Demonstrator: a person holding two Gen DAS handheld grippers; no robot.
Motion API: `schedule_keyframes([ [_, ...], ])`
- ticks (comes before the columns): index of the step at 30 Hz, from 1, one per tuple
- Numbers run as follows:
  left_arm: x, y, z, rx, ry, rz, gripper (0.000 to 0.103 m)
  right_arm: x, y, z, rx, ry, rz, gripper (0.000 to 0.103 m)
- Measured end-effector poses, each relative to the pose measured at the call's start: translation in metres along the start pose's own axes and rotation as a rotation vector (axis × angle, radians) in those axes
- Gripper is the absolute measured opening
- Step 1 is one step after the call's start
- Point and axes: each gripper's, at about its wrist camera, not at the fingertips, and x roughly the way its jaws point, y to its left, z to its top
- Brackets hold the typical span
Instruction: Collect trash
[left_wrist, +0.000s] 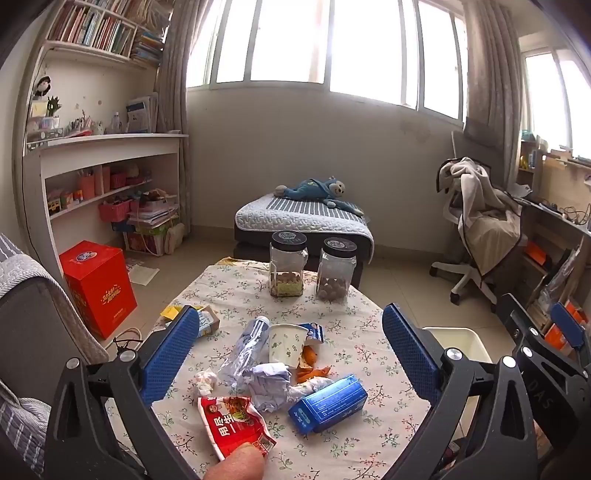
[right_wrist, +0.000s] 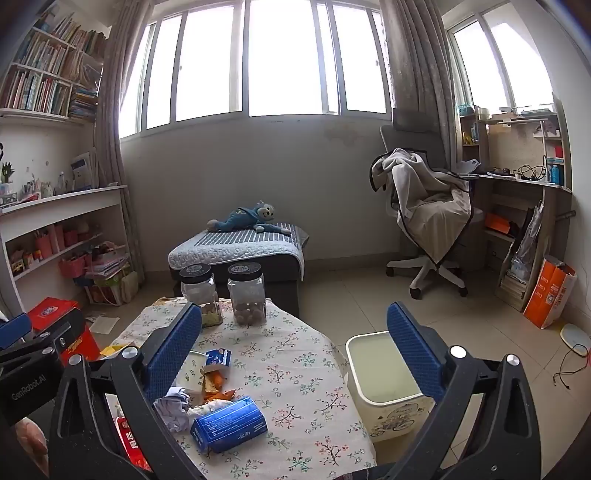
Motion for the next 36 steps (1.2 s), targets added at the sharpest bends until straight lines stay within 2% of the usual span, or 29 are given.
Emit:
schedule_keyframes([
  [36, 0.008, 0.005, -0.006, -0.003, 0.013, -0.003, 0.096, 0.000, 0.001, -0.001, 0.000, -0.002, 0.001, 0.096],
])
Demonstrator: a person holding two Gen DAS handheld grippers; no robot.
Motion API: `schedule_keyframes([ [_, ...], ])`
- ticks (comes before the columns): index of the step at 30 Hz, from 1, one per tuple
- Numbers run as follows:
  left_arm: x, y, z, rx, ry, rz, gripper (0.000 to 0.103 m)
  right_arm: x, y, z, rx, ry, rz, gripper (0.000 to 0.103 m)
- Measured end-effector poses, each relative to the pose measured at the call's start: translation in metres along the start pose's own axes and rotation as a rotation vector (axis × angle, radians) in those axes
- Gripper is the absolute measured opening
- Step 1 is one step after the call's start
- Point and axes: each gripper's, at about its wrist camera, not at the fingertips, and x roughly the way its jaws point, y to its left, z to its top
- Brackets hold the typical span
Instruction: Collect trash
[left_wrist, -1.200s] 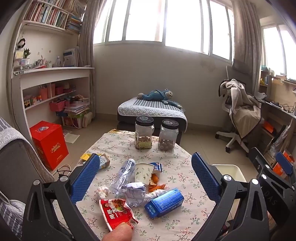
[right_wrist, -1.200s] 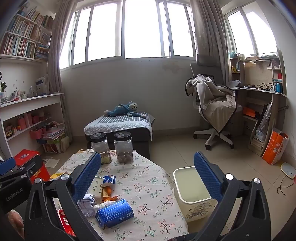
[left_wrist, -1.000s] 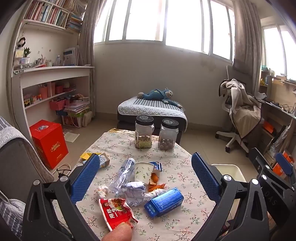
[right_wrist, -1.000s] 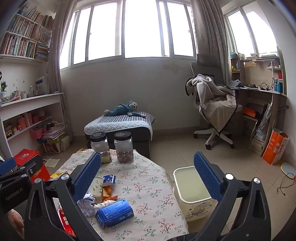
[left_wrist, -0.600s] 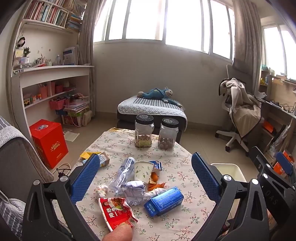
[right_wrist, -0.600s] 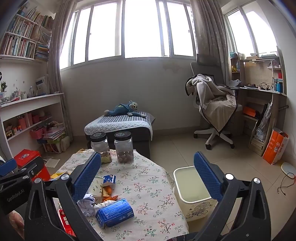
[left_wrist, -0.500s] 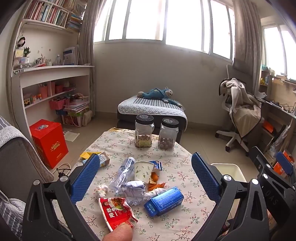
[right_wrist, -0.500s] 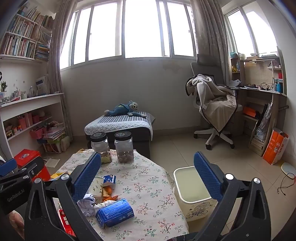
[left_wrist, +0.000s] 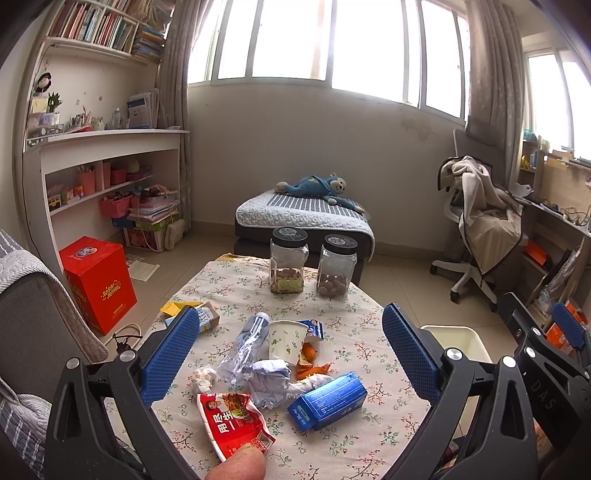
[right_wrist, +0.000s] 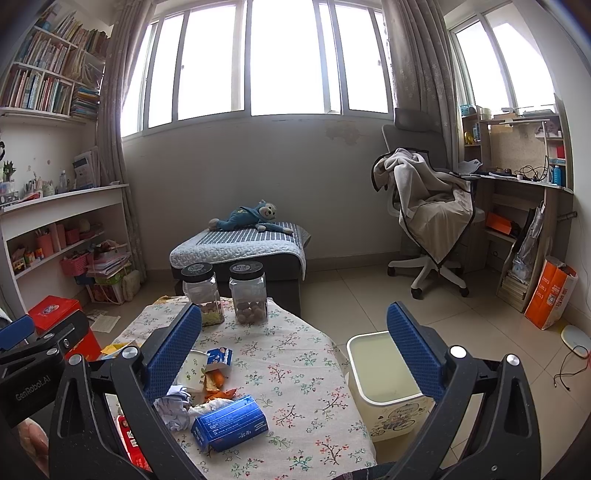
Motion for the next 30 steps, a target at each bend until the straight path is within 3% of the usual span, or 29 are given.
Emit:
schedule_keyframes([
  [30, -0.0022, -0.0023, 0.0011, -0.002, 0.005, 0.002, 0.096, 0.0007, 0.0009, -0.0020, -0.002, 0.000, -0.001, 0.096],
])
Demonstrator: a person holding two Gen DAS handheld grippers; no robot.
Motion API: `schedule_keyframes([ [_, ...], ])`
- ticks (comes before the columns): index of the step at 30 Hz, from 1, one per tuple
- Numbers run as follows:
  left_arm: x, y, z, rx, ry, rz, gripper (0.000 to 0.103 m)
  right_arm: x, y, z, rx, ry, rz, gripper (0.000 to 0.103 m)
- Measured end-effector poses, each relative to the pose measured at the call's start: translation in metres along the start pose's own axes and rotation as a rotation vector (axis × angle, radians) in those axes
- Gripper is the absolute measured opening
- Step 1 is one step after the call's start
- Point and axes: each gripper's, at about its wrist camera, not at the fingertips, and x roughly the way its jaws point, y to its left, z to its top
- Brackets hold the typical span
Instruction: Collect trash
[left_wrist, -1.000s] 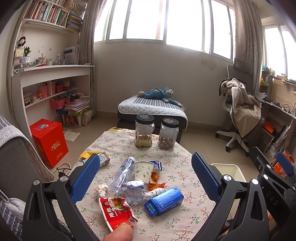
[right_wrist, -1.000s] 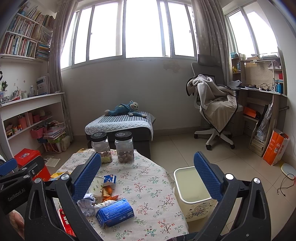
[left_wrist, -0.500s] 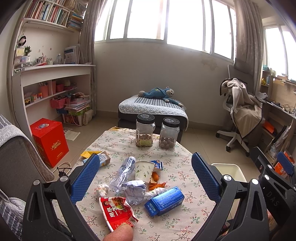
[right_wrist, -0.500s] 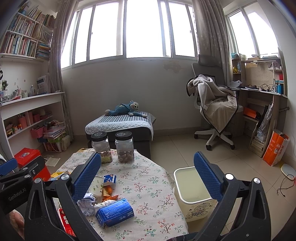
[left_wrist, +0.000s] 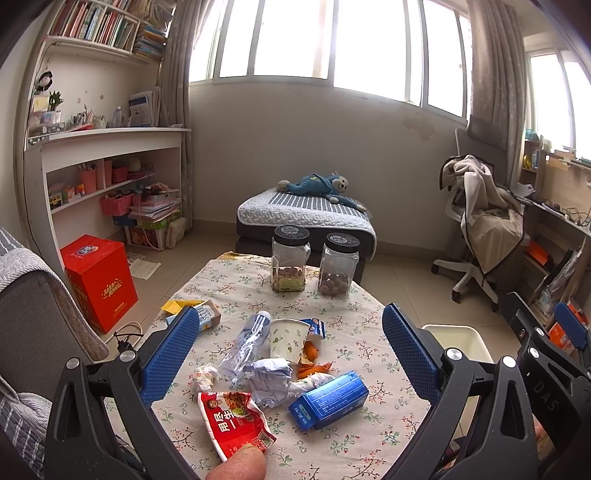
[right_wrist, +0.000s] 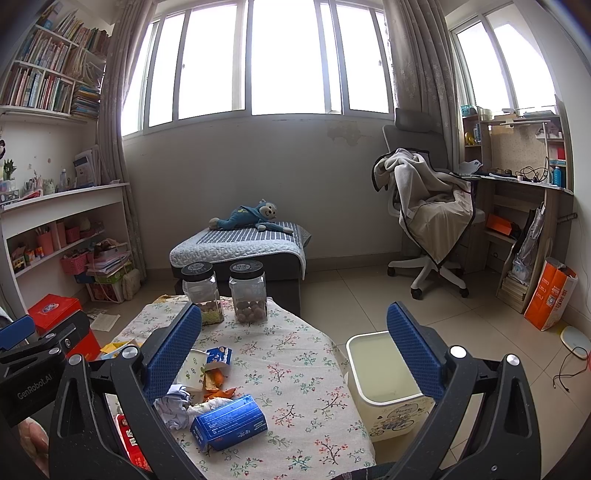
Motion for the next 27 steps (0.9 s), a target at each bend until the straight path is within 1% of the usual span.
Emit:
schedule_keyframes([
  [5, 0.000, 0.000, 0.000, 0.000, 0.001, 0.000, 0.096, 0.000, 0.000, 0.000, 0.000, 0.002, 0.001, 0.096],
  [9, 0.003, 0.010, -0.010, -0.006, 0.004, 0.004, 0.096, 0.000, 0.001, 0.000, -0.001, 0.005, 0.001, 0.096],
  [27, 0.003, 0.012, -0.012, -0.004, 0.005, 0.003, 0.096, 0.000, 0.000, 0.000, -0.002, 0.004, 0.001, 0.096],
])
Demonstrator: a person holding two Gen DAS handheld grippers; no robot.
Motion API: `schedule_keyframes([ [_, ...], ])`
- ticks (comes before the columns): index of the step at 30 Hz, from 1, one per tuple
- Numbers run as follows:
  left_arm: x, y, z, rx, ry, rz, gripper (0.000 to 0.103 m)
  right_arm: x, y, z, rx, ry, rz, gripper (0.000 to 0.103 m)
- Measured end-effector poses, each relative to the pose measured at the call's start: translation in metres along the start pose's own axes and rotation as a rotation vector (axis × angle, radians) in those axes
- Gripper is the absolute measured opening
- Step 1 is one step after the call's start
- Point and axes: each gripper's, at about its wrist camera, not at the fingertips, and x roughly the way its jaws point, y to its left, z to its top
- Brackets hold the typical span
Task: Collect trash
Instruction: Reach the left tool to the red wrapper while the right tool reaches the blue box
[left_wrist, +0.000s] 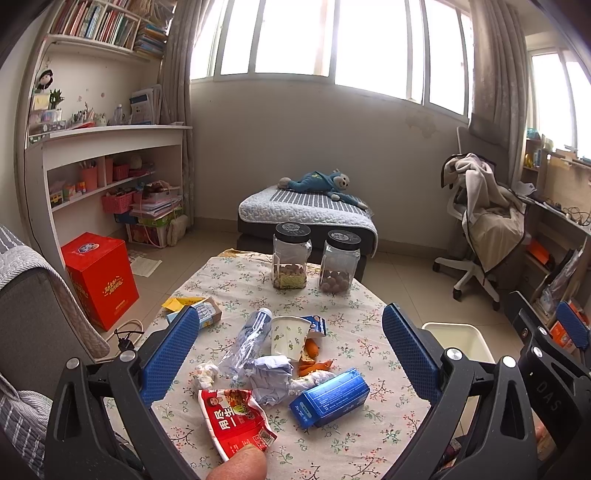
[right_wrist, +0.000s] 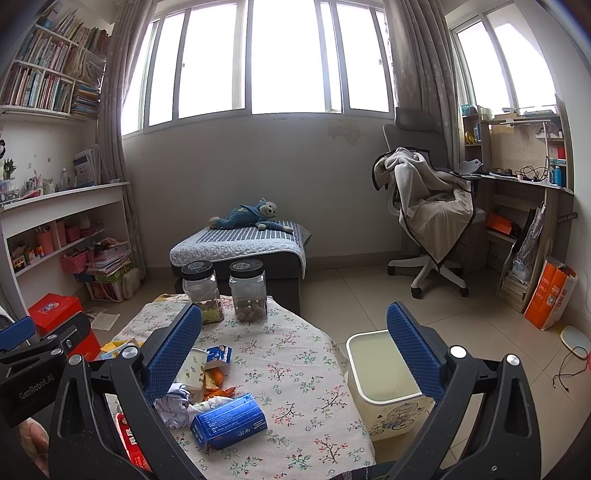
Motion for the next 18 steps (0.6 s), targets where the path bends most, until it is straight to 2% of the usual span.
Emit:
schedule_keyframes([
  [9, 0.005, 0.006, -0.006, -0.014, 0.016, 0.015, 0.096, 0.001, 0.001, -0.002, -0.001, 0.004, 0.002, 0.096],
  [14, 0.029, 0.025, -0.013, -0.086, 0.125, 0.043, 0.096, 0.013, 0.000, -0.010, 0.006, 0.059, 0.019, 0.096],
  [18, 0.059, 0.048, -0.023, -0.155, 0.254, 0.030, 0.096, 0.047, 0.001, -0.029, 0.013, 0.204, 0.047, 0.096],
])
